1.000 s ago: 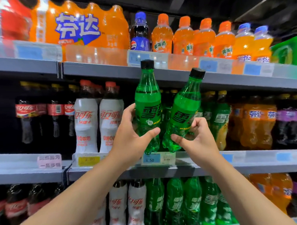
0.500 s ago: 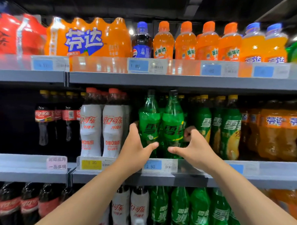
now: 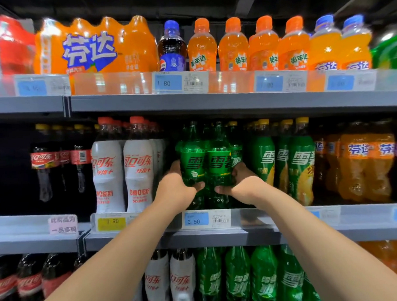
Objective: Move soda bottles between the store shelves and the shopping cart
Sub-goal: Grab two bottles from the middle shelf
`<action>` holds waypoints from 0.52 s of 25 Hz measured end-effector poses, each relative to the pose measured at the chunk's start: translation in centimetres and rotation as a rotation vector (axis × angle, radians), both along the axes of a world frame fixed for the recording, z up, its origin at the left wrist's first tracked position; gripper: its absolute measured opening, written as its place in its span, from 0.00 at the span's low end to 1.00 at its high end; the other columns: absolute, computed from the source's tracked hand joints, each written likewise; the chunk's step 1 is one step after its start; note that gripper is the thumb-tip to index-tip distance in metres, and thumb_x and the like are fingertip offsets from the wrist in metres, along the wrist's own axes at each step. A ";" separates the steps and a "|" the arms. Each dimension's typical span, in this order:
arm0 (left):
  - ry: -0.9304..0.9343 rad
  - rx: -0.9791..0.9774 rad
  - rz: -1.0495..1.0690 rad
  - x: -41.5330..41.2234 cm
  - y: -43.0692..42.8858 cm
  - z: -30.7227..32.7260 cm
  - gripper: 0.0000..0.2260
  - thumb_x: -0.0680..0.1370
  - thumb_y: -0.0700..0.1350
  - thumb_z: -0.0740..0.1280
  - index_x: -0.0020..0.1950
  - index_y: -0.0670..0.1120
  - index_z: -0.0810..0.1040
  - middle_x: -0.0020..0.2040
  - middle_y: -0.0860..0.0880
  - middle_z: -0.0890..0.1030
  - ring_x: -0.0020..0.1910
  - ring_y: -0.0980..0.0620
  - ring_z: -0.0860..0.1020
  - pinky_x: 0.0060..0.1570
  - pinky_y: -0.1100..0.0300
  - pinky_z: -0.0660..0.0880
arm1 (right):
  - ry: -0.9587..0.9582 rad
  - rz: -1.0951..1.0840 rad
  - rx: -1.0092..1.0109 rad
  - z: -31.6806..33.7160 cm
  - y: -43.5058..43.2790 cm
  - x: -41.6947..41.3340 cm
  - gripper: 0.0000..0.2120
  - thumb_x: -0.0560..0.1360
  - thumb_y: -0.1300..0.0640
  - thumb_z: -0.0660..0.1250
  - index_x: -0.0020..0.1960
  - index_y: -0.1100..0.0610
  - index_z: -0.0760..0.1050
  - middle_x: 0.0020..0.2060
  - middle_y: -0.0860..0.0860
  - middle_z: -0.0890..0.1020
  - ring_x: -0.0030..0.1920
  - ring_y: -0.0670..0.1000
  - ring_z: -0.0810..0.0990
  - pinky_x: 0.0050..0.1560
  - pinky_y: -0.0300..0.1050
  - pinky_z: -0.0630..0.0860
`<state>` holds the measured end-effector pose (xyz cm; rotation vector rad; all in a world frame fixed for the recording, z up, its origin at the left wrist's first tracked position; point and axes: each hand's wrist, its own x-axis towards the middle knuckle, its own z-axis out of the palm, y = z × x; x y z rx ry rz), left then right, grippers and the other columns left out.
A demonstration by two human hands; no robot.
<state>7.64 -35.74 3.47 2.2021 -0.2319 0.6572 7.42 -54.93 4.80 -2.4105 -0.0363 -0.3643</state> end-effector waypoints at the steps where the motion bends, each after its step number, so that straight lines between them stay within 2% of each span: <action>1: -0.002 0.037 0.036 0.2 -0.1 -0.1 0.32 0.73 0.55 0.77 0.72 0.51 0.67 0.61 0.49 0.81 0.60 0.43 0.78 0.53 0.57 0.72 | 0.001 0.008 -0.002 -0.2 -0.1 0.2 0.37 0.72 0.43 0.76 0.70 0.58 0.63 0.63 0.54 0.76 0.58 0.56 0.76 0.52 0.48 0.73; 3: 0.011 0.093 0.075 0.7 -0.2 -0.4 0.32 0.73 0.57 0.75 0.73 0.52 0.66 0.63 0.48 0.80 0.62 0.42 0.77 0.55 0.54 0.72 | 0.006 0.017 -0.025 -0.8 -0.2 0.6 0.27 0.74 0.43 0.75 0.61 0.55 0.66 0.54 0.51 0.76 0.50 0.52 0.76 0.45 0.47 0.71; 5: 0.038 0.092 0.073 1.0 -0.3 -0.4 0.32 0.74 0.56 0.75 0.73 0.50 0.65 0.64 0.47 0.79 0.62 0.41 0.77 0.57 0.52 0.73 | 0.008 0.013 -0.070 -1.2 -0.1 0.8 0.20 0.74 0.47 0.75 0.55 0.53 0.67 0.50 0.51 0.77 0.46 0.51 0.77 0.43 0.47 0.74; 7: 0.057 0.069 0.086 1.2 -0.3 -0.4 0.33 0.75 0.55 0.74 0.75 0.47 0.64 0.66 0.44 0.78 0.63 0.40 0.76 0.59 0.51 0.74 | 0.021 0.003 -0.097 -1.3 0.0 1.0 0.18 0.75 0.48 0.75 0.53 0.53 0.68 0.49 0.52 0.78 0.46 0.53 0.78 0.46 0.49 0.76; 9: 0.063 0.052 0.120 1.1 -0.3 -0.5 0.34 0.75 0.54 0.74 0.75 0.45 0.63 0.67 0.42 0.77 0.65 0.38 0.75 0.59 0.51 0.73 | 0.020 -0.003 -0.105 -1.3 0.1 1.0 0.15 0.75 0.48 0.75 0.50 0.52 0.70 0.48 0.52 0.79 0.46 0.55 0.79 0.45 0.46 0.75; 11: 0.054 0.068 0.152 1.0 -0.4 -0.6 0.33 0.76 0.54 0.73 0.74 0.44 0.62 0.67 0.40 0.75 0.65 0.38 0.74 0.58 0.51 0.72 | 0.018 -0.002 -0.132 -1.1 0.1 0.7 0.14 0.76 0.47 0.74 0.46 0.52 0.71 0.48 0.53 0.80 0.48 0.55 0.80 0.46 0.45 0.75; 13: 0.057 0.084 0.165 1.0 -0.5 -0.7 0.32 0.77 0.54 0.73 0.73 0.43 0.63 0.66 0.39 0.75 0.64 0.38 0.75 0.53 0.52 0.71 | 0.026 0.011 -0.131 -1.0 0.2 0.3 0.13 0.76 0.47 0.73 0.42 0.52 0.72 0.48 0.55 0.83 0.51 0.57 0.83 0.51 0.48 0.79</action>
